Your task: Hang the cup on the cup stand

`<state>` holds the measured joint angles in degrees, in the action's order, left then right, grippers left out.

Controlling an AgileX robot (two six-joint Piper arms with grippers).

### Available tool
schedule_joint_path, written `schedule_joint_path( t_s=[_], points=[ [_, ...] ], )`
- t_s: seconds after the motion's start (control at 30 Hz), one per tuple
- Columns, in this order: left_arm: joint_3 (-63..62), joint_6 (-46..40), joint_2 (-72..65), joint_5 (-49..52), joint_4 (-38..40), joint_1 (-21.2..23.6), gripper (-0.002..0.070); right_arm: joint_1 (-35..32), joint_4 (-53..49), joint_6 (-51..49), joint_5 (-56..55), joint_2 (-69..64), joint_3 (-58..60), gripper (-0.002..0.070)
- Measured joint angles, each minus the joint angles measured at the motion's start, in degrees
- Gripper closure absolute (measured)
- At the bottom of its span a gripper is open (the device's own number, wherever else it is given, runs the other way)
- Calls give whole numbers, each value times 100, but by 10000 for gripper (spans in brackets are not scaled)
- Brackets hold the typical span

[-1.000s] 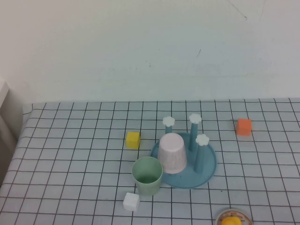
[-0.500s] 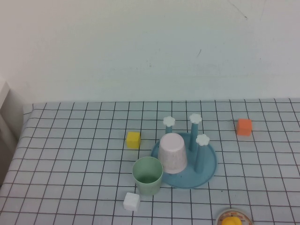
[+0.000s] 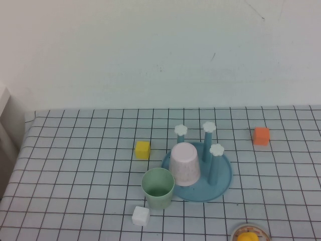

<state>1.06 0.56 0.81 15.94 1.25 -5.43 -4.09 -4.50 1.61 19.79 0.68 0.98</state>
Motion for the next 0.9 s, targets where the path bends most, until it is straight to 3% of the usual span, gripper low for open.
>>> schedule_joint_path(
  t_s=[0.13, 0.4, 0.53, 0.77, 0.9],
  points=[
    [-1, 0, 0, -910, 0, 0, 676, 0, 0, 0, -543, 0, 61, 678],
    [-1, -56, 0, -3330, -157, 0, 676, 0, 0, 40, -3550, 0, 70, 678],
    [-1, -98, 0, -4058, -210, 0, 676, 0, 0, 12, -4484, 0, 70, 678],
    [-1, 104, 0, -4603, -263, 0, 676, 0, 12, -204, -5444, 0, 70, 678],
    [-393, 104, 0, -3881, -1038, 0, 676, 0, 12, -240, -5459, 0, 43, 678]
  ],
)
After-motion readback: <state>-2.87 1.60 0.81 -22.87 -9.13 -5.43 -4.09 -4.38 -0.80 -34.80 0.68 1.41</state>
